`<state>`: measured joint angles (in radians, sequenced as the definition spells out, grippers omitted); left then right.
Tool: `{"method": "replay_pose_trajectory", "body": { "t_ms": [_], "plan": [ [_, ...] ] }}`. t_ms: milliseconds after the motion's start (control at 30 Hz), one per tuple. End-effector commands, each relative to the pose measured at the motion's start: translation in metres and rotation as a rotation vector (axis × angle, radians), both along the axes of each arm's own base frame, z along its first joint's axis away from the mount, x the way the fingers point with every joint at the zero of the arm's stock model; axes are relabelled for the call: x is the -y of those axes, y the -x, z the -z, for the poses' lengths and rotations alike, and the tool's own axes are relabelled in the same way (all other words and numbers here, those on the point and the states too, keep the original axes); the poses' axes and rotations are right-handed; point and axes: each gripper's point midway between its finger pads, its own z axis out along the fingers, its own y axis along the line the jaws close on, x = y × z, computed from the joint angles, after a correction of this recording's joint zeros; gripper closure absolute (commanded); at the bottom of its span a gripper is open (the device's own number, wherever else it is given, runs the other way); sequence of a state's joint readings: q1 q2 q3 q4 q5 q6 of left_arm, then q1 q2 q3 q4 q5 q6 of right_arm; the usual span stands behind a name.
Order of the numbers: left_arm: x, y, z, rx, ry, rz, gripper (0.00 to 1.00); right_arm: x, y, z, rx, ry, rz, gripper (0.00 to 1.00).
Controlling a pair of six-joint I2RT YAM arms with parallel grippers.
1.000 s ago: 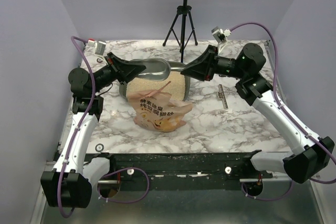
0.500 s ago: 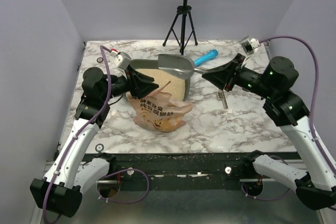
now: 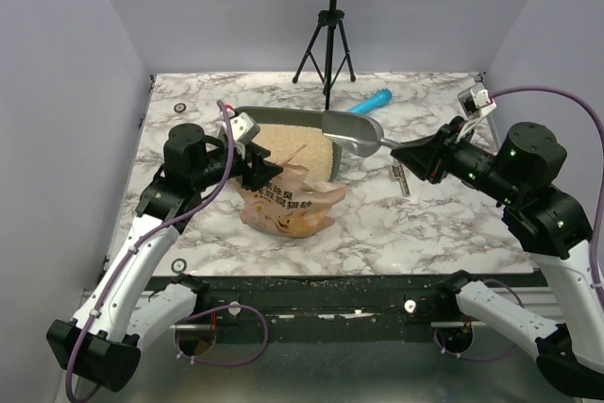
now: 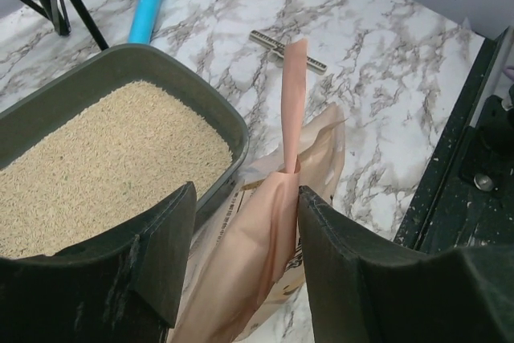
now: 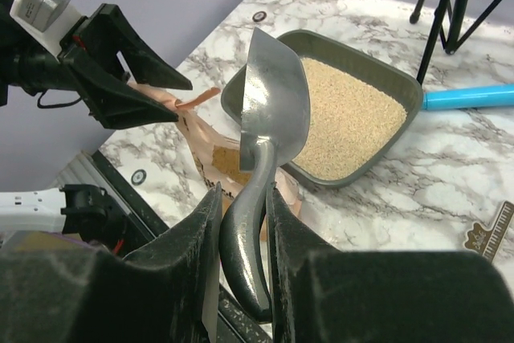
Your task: Fill the litter box with clean litter
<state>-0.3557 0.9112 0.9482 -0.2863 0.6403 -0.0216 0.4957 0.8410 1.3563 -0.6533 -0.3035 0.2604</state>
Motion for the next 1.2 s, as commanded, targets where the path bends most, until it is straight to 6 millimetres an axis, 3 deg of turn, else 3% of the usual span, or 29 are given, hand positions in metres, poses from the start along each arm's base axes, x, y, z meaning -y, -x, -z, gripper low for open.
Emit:
{"method": "replay_pose_trajectory", "body": {
  "t_ms": [0,167,267,333,433,467,700,933,1167],
  "plan": [
    [-0.006,-0.004,0.010,0.012,-0.081,-0.013,0.38,0.003,0.005,0.010,-0.008,0.021,-0.001,0.99],
    [-0.007,-0.006,0.020,-0.018,-0.099,-0.032,0.39,0.003,0.007,0.016,-0.027,0.037,-0.013,0.99],
    [-0.004,-0.002,0.028,-0.054,-0.114,-0.012,0.47,0.001,0.004,0.021,-0.053,0.059,-0.020,0.99],
    [-0.004,0.001,0.037,-0.072,-0.139,-0.013,0.60,-0.001,0.005,0.025,-0.065,0.066,-0.033,1.00],
    [-0.006,0.004,0.042,-0.058,-0.159,-0.034,0.95,-0.003,0.006,0.033,-0.085,0.086,-0.056,0.99],
    [-0.008,0.005,0.041,-0.039,-0.162,-0.056,1.00,-0.003,0.005,0.035,-0.090,0.098,-0.058,0.99],
    [-0.019,0.024,0.016,0.133,-0.087,-0.102,1.00,-0.012,0.008,0.047,-0.103,0.164,-0.147,0.99],
    [-0.026,0.034,0.023,0.184,-0.043,-0.131,1.00,-0.027,0.020,0.052,-0.080,0.259,-0.279,0.99],
    [-0.025,0.041,0.031,0.200,-0.007,-0.128,1.00,-0.038,0.011,0.062,-0.048,0.354,-0.321,0.99]
  ]
}}
